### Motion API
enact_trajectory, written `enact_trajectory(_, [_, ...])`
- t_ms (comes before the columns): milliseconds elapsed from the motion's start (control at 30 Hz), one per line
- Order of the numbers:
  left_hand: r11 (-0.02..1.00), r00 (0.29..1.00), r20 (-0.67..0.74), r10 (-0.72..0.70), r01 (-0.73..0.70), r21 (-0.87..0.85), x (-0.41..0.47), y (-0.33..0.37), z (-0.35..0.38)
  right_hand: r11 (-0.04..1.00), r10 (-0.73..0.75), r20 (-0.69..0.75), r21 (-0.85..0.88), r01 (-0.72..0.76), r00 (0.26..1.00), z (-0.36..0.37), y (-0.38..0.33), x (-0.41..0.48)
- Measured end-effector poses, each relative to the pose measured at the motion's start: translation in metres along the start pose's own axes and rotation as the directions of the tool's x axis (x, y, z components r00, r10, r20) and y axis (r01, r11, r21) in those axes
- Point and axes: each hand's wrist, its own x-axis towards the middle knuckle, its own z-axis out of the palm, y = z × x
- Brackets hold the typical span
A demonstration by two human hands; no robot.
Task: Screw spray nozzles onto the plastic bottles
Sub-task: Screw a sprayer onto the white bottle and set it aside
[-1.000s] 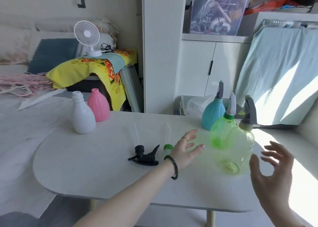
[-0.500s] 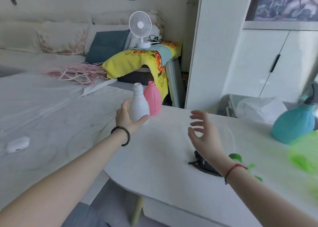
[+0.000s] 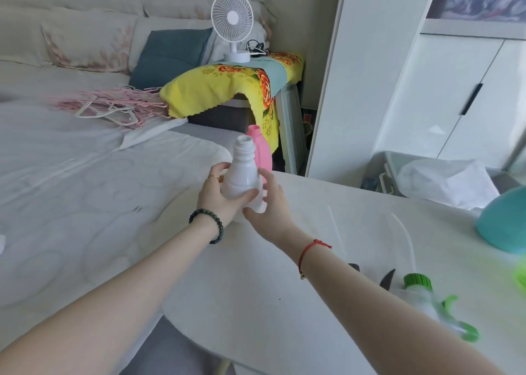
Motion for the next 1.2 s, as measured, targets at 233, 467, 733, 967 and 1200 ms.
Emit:
enact_trajectory(233, [0.992,0.954,0.276,0.121,-0.124,-0.005,-0.071,0.014,0.002,0.996,0.016,0.13,-0.091,-0.004,0.991,-0.08,0.001,-0.074])
enact_trajectory(467, [0.995,0.943,0.318,0.1,-0.098,-0.023,-0.102,0.013,0.007,0.9,0.06,0.109,-0.437,-0.006,0.992,-0.152,0.01,-0.12])
enact_trajectory(733, [0.996,0.944,0.316,0.094,-0.09,-0.026,-0.112,0.015,0.009,0.774,0.171,0.257,-0.633,0.032,0.951,-0.14,0.032,-0.139])
enact_trajectory(967, [0.997,0.943,0.325,0.076,-0.065,-0.044,-0.113,0.017,0.009,0.892,-0.125,-0.039,-0.442,0.095,0.991,-0.167,-0.021,-0.109])
enact_trajectory(1200, [0.997,0.945,0.318,0.075,-0.06,-0.058,-0.114,0.016,0.009,0.757,-0.011,0.229,-0.634,0.158,0.973,-0.152,-0.003,-0.113])
